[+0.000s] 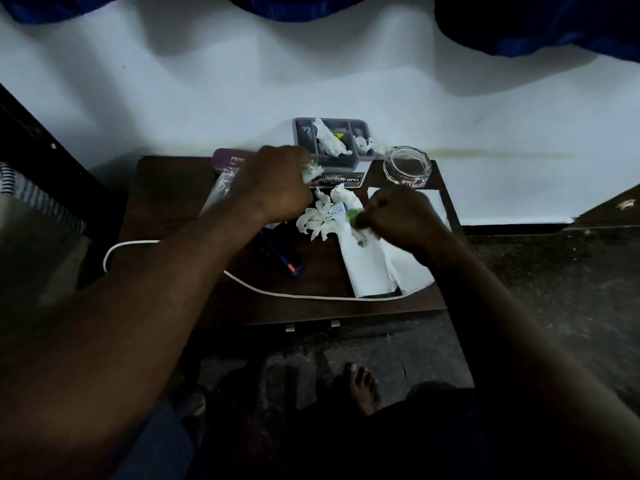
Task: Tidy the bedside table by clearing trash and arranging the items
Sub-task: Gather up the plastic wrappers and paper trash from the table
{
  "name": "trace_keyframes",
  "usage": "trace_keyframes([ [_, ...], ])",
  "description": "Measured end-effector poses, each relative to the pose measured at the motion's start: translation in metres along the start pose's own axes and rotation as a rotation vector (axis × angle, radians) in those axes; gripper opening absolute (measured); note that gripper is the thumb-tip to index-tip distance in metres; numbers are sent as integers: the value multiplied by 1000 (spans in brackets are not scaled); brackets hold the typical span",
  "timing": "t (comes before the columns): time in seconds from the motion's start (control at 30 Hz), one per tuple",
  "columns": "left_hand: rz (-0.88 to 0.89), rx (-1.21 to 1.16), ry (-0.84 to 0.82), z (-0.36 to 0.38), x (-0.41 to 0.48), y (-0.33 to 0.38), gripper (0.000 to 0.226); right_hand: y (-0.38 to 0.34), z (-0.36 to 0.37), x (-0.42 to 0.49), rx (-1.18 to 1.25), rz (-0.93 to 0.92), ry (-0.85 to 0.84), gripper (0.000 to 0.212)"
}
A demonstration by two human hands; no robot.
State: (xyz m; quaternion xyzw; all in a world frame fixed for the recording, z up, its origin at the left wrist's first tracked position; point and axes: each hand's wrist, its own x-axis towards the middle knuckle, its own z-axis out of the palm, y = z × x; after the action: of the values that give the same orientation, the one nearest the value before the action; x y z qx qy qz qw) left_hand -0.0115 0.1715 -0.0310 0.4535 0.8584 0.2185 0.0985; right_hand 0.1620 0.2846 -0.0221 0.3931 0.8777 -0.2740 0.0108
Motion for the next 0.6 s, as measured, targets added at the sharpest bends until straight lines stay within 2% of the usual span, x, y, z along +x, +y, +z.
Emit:
trace_keyframes([
  [0.1,-4,43,-71,5,-1,1,30,0,-12,4,545,145,32,24],
  [0.2,-14,128,-119,10,1,4,34,4,-19,13,1073,310,-16,16],
  [0.27,-10,149,-132,12,4,4,32,6,-23,18,1216,295,-43,13],
  [0.33,-3,154,-130,13,5,4,30,9,-24,21,1271,287,11,17],
  [0.4,-3,164,-135,15,6,4,32,13,-21,27,1147,314,167,23],
  [0.47,-13,168,-146,16,6,5,38,20,-12,38,693,245,304,21],
  [0.53,-23,173,-144,17,6,7,46,26,5,50,100,160,261,31],
  [0.57,-26,187,-137,17,6,8,49,24,12,52,-82,112,226,36],
  [0.6,-28,201,-131,18,6,8,50,22,17,53,-133,104,202,39],
])
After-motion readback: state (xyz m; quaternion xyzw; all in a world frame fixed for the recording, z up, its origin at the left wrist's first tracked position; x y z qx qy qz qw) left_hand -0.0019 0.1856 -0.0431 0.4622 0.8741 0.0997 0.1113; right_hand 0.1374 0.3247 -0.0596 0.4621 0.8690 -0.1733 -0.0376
